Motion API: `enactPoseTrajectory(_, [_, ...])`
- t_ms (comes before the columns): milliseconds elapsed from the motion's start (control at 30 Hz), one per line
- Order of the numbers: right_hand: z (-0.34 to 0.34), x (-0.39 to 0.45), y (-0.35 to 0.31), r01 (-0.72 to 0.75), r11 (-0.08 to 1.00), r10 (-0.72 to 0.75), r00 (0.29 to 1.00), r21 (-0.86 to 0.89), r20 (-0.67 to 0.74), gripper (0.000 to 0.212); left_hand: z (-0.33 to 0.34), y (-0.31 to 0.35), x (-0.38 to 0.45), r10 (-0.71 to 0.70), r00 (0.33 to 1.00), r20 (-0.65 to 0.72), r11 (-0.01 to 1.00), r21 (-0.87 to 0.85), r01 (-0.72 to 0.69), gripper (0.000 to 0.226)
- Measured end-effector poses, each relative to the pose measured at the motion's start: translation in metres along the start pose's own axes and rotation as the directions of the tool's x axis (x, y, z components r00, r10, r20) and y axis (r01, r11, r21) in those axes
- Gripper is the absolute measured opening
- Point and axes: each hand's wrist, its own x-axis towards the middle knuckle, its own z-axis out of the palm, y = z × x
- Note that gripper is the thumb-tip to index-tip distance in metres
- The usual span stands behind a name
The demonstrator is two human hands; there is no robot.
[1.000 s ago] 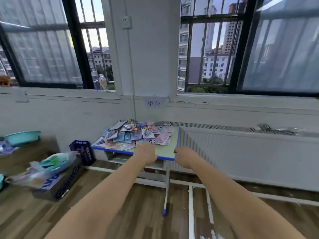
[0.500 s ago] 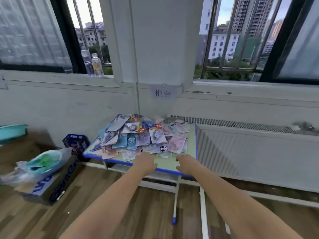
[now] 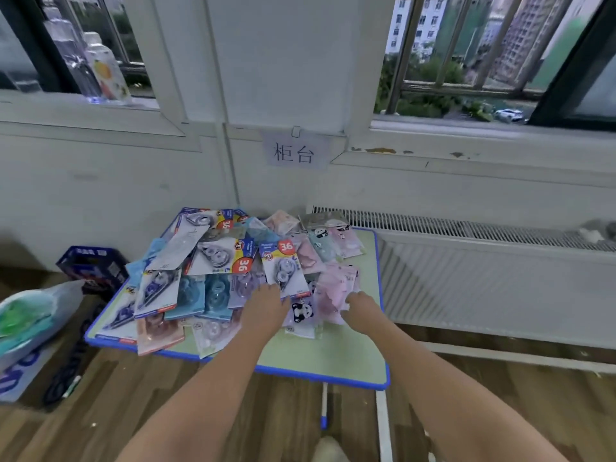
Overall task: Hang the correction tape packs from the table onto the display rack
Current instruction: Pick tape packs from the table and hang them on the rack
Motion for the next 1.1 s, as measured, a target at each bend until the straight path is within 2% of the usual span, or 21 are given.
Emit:
enactPoseTrajectory(133, [-0.011,0.047,0.003,-0.079,0.990,0.077,0.997,0.119,0.024,0.035,0.010,0.011,0.033,-0.145,0.988,-0.054,0.987,-0.073,0.141,0.038])
enactPoseTrajectory(233, [-0.011,0.068,0.001,-0.180,0.950,0.167,0.983,0.255,0.072,0.032,0.017,0.023,0.050,-0.300,0.952,-0.065,0.945,-0.155,0.287,0.044])
enactPoseTrajectory(367, [0.001,0.085,0.000,-0.344,0.841,0.311,0.939,0.417,0.149,0.055,0.021,0.043,0.061,-0.488,0.870,-0.067,0.849,-0.267,0.456,0.059])
enactPoseTrajectory(533, [0.009,0.098,0.006,-0.425,0.803,0.381,0.905,0.418,0.188,0.063,0.029,0.053,0.076,-0.596,0.800,-0.059,0.775,-0.304,0.555,0.074])
enactPoseTrajectory(633, [0.012,0.102,0.007,-0.473,0.746,0.395,0.881,0.469,0.261,0.065,0.035,0.055,0.082,-0.622,0.780,-0.071,0.755,-0.321,0.572,0.077])
enactPoseTrajectory(767, [0.011,0.101,0.006,-0.502,0.673,0.408,0.865,0.543,0.293,0.072,0.042,0.055,0.083,-0.584,0.804,-0.111,0.798,-0.258,0.544,0.078])
enactPoseTrajectory(933, [0.017,0.101,0.012,-0.532,0.559,0.442,0.840,0.636,0.314,0.072,0.042,0.063,0.078,-0.553,0.823,-0.135,0.828,-0.202,0.523,0.084])
enactPoseTrajectory(1000, [0.020,0.100,0.013,-0.522,0.480,0.441,0.838,0.705,0.320,0.068,0.042,0.061,0.077,-0.539,0.833,-0.122,0.828,-0.256,0.499,0.082])
enactPoseTrajectory(1067, [0.022,0.095,0.012,-0.490,0.367,0.411,0.848,0.790,0.335,0.060,0.042,0.058,0.076,-0.521,0.849,-0.086,0.788,-0.430,0.440,0.078])
enactPoseTrajectory(1100, [0.023,0.093,0.012,-0.476,0.335,0.406,0.852,0.813,0.332,0.057,0.041,0.057,0.074,-0.514,0.856,-0.059,0.736,-0.543,0.404,0.075])
